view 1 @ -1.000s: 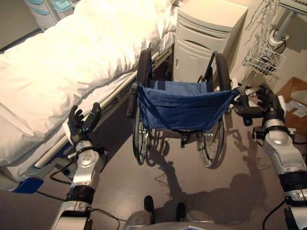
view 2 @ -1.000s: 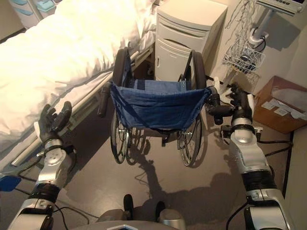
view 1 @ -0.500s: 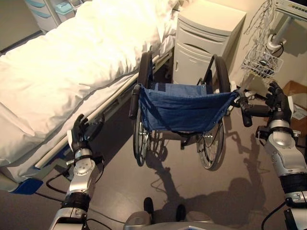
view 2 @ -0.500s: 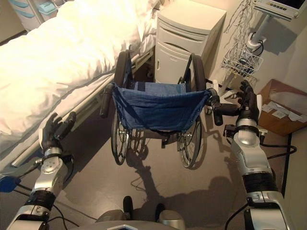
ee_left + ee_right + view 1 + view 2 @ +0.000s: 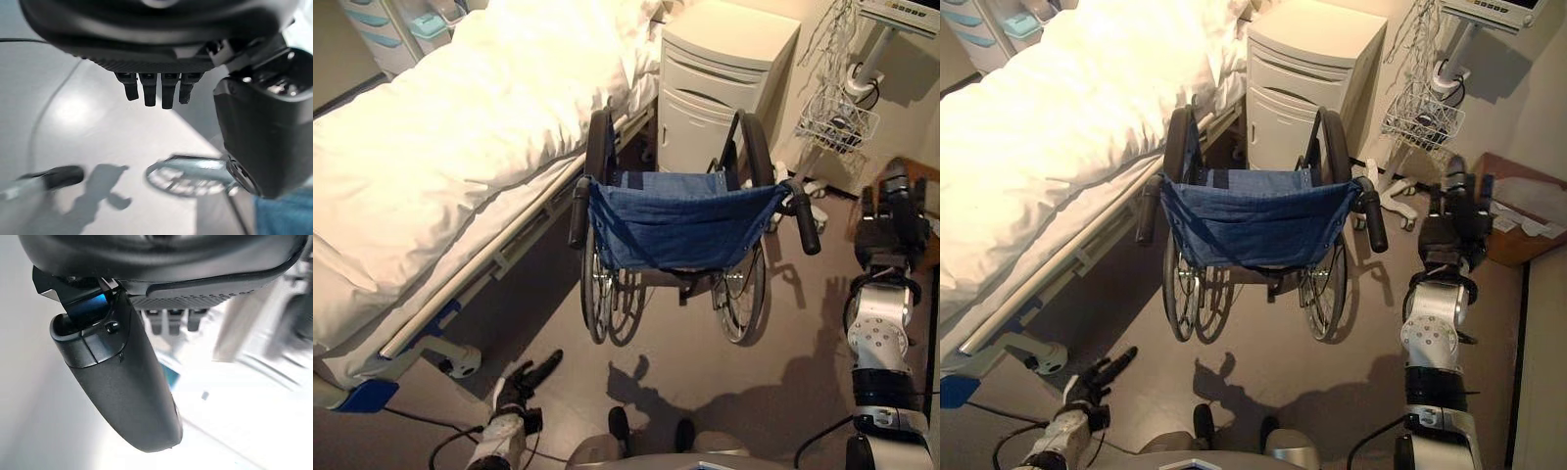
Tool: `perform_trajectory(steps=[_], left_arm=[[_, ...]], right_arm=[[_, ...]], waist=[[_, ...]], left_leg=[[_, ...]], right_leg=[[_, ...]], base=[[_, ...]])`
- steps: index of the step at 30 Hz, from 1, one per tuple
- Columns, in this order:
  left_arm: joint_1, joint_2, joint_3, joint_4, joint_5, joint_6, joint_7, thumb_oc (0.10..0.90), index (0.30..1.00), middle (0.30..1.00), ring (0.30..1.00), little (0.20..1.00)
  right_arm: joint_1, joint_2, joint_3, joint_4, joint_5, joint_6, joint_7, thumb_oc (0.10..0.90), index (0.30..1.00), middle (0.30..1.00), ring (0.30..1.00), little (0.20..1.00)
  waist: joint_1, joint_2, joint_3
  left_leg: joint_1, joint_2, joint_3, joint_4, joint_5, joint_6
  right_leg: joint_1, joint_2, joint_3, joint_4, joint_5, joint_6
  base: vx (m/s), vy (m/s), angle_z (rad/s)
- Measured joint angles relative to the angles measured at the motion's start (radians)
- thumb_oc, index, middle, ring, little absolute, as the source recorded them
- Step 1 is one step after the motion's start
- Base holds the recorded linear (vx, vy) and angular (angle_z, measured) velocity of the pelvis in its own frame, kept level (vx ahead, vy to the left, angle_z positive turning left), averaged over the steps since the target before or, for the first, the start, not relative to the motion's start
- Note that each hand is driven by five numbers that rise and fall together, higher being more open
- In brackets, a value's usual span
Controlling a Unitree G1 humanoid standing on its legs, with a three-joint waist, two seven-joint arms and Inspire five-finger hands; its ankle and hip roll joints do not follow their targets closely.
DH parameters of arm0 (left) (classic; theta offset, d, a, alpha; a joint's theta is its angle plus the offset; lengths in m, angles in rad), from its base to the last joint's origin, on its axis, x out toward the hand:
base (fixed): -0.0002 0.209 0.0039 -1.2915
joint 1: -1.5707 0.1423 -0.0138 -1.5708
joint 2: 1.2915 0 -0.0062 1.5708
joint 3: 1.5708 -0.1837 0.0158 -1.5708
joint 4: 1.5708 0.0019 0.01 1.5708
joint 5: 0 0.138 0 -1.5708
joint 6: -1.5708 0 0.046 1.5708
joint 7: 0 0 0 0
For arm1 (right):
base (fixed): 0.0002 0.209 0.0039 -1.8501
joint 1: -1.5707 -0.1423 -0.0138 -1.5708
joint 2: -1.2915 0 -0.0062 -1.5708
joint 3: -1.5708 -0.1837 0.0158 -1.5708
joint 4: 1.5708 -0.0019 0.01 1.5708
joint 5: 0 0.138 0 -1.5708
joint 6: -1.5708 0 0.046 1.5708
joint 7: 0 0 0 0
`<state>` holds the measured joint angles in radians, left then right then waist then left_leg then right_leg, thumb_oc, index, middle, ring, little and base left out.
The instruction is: Push the wheelchair next to the bed
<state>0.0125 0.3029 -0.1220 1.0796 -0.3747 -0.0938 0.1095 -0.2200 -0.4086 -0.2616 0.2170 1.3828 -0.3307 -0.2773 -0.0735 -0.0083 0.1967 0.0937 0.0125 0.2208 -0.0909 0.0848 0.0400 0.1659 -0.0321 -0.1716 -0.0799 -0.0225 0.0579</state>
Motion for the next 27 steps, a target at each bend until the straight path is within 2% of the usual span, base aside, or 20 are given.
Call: perform_trajectory(steps=[4, 6, 9, 12, 14, 17, 22, 27], left_arm=[[0.046, -0.013, -0.021, 0.002, 0.010, 0.005, -0.012, 0.800, 0.900, 0.900, 0.900, 0.900], [0.051, -0.017, -0.033, 0.000, 0.012, 0.008, -0.024, 0.800, 0.900, 0.900, 0.900, 0.900], [0.052, -0.019, -0.073, -0.001, 0.018, 0.008, -0.038, 0.800, 0.900, 0.900, 0.900, 0.900], [0.045, -0.027, -0.108, -0.001, 0.034, 0.007, -0.056, 0.800, 0.900, 0.900, 0.900, 0.900], [0.045, -0.033, -0.117, 0.002, 0.074, 0.008, -0.070, 0.800, 0.900, 0.900, 0.900, 0.900], [0.029, -0.039, -0.188, 0.003, 0.135, 0.008, -0.106, 0.800, 0.900, 0.900, 0.900, 0.900], [0.021, -0.051, -0.204, 0.032, 0.134, 0.003, -0.130, 0.800, 0.900, 0.900, 0.900, 0.900], [0.022, -0.053, -0.204, 0.037, 0.134, -0.003, -0.133, 0.800, 0.900, 0.900, 0.900, 0.900]], right_arm=[[0.084, 0.012, -0.011, 0.162, -0.137, -0.053, -0.023, 0.800, 0.900, 0.900, 0.900, 0.900], [0.157, 0.031, 0.004, 0.365, -0.282, -0.043, -0.053, 0.800, 0.900, 0.900, 0.900, 0.900], [0.232, 0.049, 0.083, 0.588, -0.466, 0.032, -0.089, 0.800, 0.900, 0.900, 0.900, 0.900], [0.308, 0.114, 0.208, 0.835, -0.675, 0.160, -0.029, 0.800, 0.900, 0.900, 0.900, 0.900], [0.352, 0.147, 0.272, 0.857, -0.767, 0.209, 0.028, 0.800, 0.900, 0.900, 0.900, 0.900], [0.372, 0.193, 0.361, 0.902, -0.891, 0.240, 0.145, 0.800, 0.900, 0.900, 0.900, 0.900], [0.352, 0.189, 0.408, 0.924, -1.049, 0.215, 0.190, 0.800, 0.900, 0.900, 0.900, 0.900], [0.326, 0.156, 0.468, 0.920, -1.145, 0.210, 0.253, 0.800, 0.900, 0.900, 0.900, 0.900]], waist=[[-0.016, 0.001, -0.020], [-0.018, 0.002, -0.029], [-0.017, 0.009, -0.040], [-0.019, 0.014, -0.042], [-0.020, 0.014, -0.042], [-0.020, 0.013, -0.042], [-0.019, 0.002, -0.050], [-0.016, 0.006, -0.054]], left_leg=[[0.001, 0.001, 0.005, 0.000, -0.001, -0.001], [0.000, 0.003, 0.007, 0.000, -0.001, -0.002], [-0.010, 0.005, 0.007, -0.006, -0.002, -0.002], [-0.020, 0.005, 0.007, -0.007, -0.001, -0.001], [-0.019, 0.006, 0.009, -0.007, -0.001, -0.001], [-0.019, 0.004, 0.010, -0.007, -0.001, -0.001], [-0.026, 0.003, 0.006, -0.007, -0.001, -0.001], [-0.026, 0.003, -0.002, -0.006, 0.000, 0.000]], right_leg=[[-0.002, 0.001, 0.004, 0.000, 0.000, 0.000], [-0.010, 0.003, 0.005, 0.003, 0.000, 0.001], [-0.023, 0.002, 0.007, 0.013, -0.005, 0.004], [-0.034, 0.004, 0.017, 0.015, -0.004, 0.006], [-0.035, 0.003, 0.023, 0.015, -0.004, 0.007], [-0.041, 0.000, 0.024, 0.024, -0.005, 0.007], [-0.050, -0.001, 0.024, 0.031, -0.007, 0.007], [-0.046, 0.001, 0.022, 0.029, -0.007, 0.005]], base=[[-0.02, 0.002, -0.05], [-0.06, -0.021, -0.04], [-0.06, -0.030, -0.06], [-0.04, -0.021, -0.06], [-0.02, -0.012, -0.06], [0.00, 0.000, 0.00], [-0.01, 0.010, 0.01], [-0.03, -0.004, 0.04]])
